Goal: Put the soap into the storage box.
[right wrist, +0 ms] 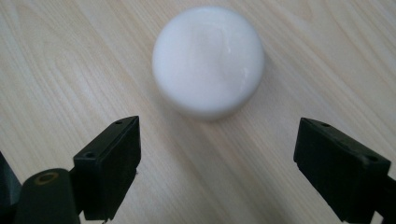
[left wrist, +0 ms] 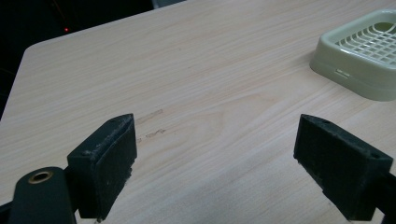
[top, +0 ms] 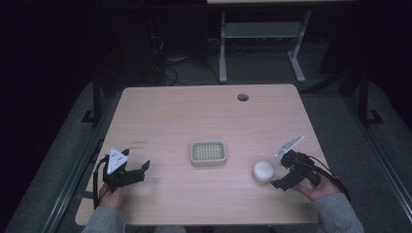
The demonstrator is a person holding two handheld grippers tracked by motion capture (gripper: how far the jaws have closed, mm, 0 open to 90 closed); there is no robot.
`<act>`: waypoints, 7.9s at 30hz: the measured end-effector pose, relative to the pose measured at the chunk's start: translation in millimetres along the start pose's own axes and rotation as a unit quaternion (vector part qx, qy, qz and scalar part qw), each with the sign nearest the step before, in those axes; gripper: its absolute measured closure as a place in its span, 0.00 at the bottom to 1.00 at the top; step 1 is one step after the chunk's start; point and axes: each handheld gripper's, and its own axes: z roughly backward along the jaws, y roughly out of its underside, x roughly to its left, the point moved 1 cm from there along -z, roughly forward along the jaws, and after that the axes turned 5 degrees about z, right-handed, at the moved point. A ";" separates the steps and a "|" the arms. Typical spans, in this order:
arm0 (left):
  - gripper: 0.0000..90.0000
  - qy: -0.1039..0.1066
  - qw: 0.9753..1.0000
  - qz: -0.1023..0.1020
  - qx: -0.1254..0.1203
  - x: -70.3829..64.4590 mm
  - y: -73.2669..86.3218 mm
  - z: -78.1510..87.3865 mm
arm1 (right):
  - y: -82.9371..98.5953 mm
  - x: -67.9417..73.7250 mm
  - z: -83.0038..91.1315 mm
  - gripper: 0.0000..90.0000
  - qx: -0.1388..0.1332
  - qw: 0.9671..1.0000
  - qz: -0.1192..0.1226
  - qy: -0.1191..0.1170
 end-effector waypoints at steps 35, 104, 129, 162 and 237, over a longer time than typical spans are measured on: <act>0.14 0.001 1.000 0.006 -0.005 0.2 -1.1 -0.2 | -51.5 -3.6 -35.9 0.16 0.080 0.996 0.040 -0.017; 0.14 -0.004 1.000 0.015 -0.008 2.8 -1.8 -0.6 | -117.3 2.8 -31.5 0.27 0.080 0.991 0.101 -0.045; 0.14 -0.005 1.000 0.017 -0.007 3.7 -2.2 0.2 | -149.1 11.6 -34.5 0.26 0.078 0.988 0.127 -0.042; 0.14 -0.005 1.000 0.020 -0.012 4.5 -2.3 0.2 | -192.6 22.4 -48.3 0.27 0.084 0.982 0.161 -0.049; 0.14 -0.007 0.999 0.027 -0.016 6.6 -2.9 1.5 | -236.9 26.4 -102.2 0.26 0.105 0.977 0.176 -0.049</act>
